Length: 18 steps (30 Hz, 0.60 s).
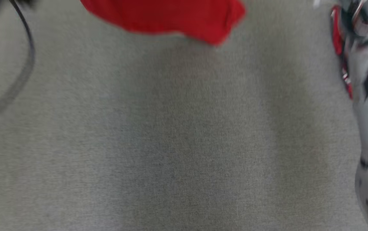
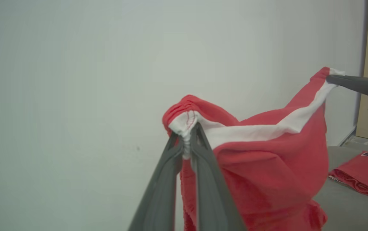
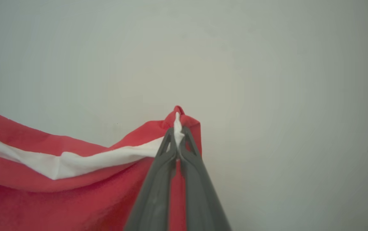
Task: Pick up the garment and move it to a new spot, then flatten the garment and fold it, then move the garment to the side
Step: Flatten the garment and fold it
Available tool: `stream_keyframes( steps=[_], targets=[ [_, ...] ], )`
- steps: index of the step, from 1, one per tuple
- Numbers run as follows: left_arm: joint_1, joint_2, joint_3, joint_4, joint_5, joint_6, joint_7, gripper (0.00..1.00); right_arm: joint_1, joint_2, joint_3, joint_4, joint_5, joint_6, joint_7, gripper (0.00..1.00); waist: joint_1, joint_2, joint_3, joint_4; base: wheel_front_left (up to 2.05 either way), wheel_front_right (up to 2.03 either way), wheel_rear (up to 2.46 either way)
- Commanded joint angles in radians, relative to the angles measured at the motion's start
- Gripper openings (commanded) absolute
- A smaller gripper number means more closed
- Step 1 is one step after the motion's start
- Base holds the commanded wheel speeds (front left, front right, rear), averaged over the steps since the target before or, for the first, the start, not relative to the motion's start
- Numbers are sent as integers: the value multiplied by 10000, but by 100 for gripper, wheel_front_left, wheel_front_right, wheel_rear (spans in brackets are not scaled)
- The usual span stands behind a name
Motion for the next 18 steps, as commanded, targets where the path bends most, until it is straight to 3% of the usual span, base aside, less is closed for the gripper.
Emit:
stream_keyframes(
  steps=[1,7,13,18],
  targets=[
    [-431,40,-45,177,-165,24,43,0,-440,154,-154,211,76,-20,75,0,-2,-2,1629,-498,0,0,0],
    [-3116,-94,-518,1300,-926,23,129,0,-3463,891,-1307,2043,349,-20,284,0,-2,-2,2523,-636,0,0,0],
    [-4702,-359,-1174,2169,-1435,24,-163,0,-5438,1079,-1876,3895,220,-19,-228,0,-2,-2,2806,-622,0,0,0],
    [-5217,-555,-1710,2721,-1904,23,-587,0,-6181,1107,-1482,5043,507,-19,-816,0,-2,-2,2929,-566,0,0,0]
  ],
)
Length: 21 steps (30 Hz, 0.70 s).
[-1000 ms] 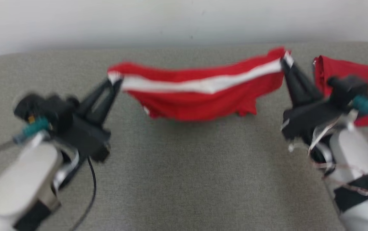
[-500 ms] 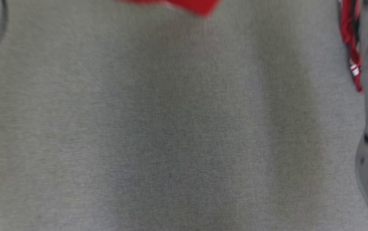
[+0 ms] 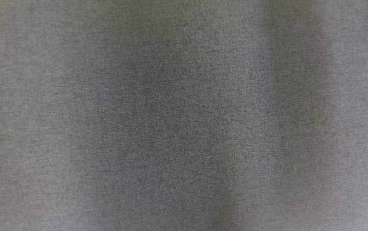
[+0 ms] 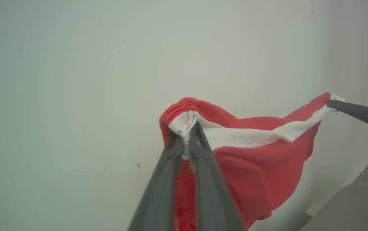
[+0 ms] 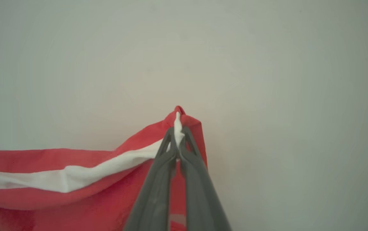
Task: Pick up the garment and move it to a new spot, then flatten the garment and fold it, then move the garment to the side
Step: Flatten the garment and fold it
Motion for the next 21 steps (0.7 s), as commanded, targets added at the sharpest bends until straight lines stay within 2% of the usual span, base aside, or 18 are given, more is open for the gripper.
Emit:
stream_keyframes(
  steps=[1,7,14,18,21],
  targets=[
    [-75,-23,-323,93,-195,21,-206,0,-108,39,376,364,173,-18,-215,0,-3,-2,184,-20,0,0,0],
    [799,208,-1229,-367,-897,21,-766,0,413,34,1220,995,799,-17,-929,0,-3,-2,215,16,0,0,0],
    [2769,725,-1285,-1086,-1169,21,-1212,0,2107,33,2115,821,1317,-17,-1764,0,-3,-2,-413,-5,0,0,0],
    [4747,911,-16,-1819,-527,42,-1209,0,3834,19,2667,320,1579,-18,-2087,0,-3,-2,-1102,-94,0,0,0],
    [6589,834,1135,-2552,9,199,-1213,0,5234,-177,2972,-266,1871,-17,-2140,0,-3,-2,-1661,-116,0,0,0]
  ],
)
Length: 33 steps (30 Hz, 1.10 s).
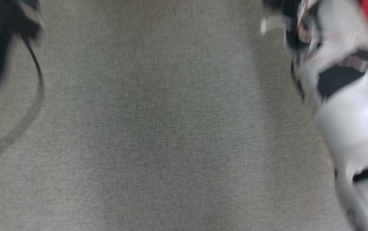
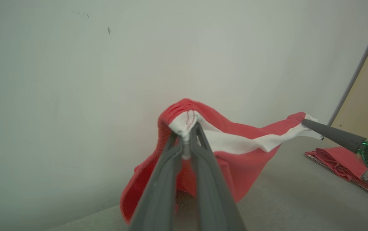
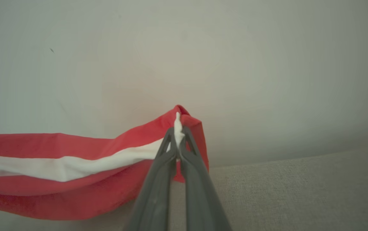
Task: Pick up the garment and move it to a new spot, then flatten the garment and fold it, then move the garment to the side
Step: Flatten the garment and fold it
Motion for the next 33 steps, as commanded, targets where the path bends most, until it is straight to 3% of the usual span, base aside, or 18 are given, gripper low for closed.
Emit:
stream_keyframes(
  steps=[1,8,13,19,26,33],
  targets=[
    [839,-71,414,-313,220,139,-25,0,652,-120,95,-260,180,-18,-33,0,3,1,-856,-84,0,0,0],
    [5044,-570,1944,-2011,1445,565,-27,0,3973,-517,509,-2083,673,-17,183,0,3,1,-1965,-155,0,0,0],
    [7310,-1089,2719,-2666,1976,630,-28,0,6236,-868,297,-3454,899,-18,429,0,3,1,-2568,-54,0,0,0],
    [9411,-1496,2780,-2841,2824,483,-29,0,8915,-1081,-507,-4934,727,-18,861,0,3,1,-3177,178,0,0,0],
    [11572,-2110,3296,-2705,3454,356,-29,0,12472,-636,-1945,-7089,93,-18,1756,0,3,1,-3920,413,0,0,0],
    [12784,-2234,3582,-2454,4396,238,-29,0,15059,0,-2862,-8808,-113,-20,2527,0,3,1,-4382,687,0,0,0]
  ],
)
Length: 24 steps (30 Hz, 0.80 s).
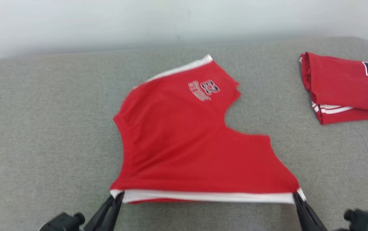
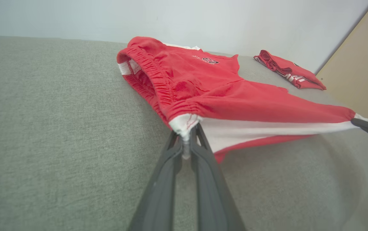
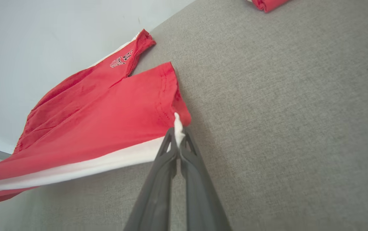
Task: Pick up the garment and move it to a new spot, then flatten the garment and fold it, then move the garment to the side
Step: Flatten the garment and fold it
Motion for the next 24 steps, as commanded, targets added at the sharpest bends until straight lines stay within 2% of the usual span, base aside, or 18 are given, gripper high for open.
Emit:
stream_keyframes(
  steps=[1,5,9,17,24],
  targets=[
    [137,71,92,69,160,27,-29,0,196,-19,-174,-81,-48,-24,19,0,3,2,-199,207,0,0,0],
    [424,-13,83,258,526,-94,-29,0,1302,78,-617,-788,108,-30,247,0,3,2,-263,402,0,0,0],
    [502,-150,221,376,709,-179,-29,0,1629,104,-845,-977,428,-33,143,0,3,2,-181,451,0,0,0],
    [-156,-521,103,200,1174,-286,-30,0,406,113,-1203,-1249,-98,-32,590,0,3,2,-2,699,0,0,0],
    [-1375,-554,-266,108,1263,-316,-30,0,-1633,-41,-1322,-897,-726,-24,1501,0,3,2,380,1055,0,0,0]
  ],
)
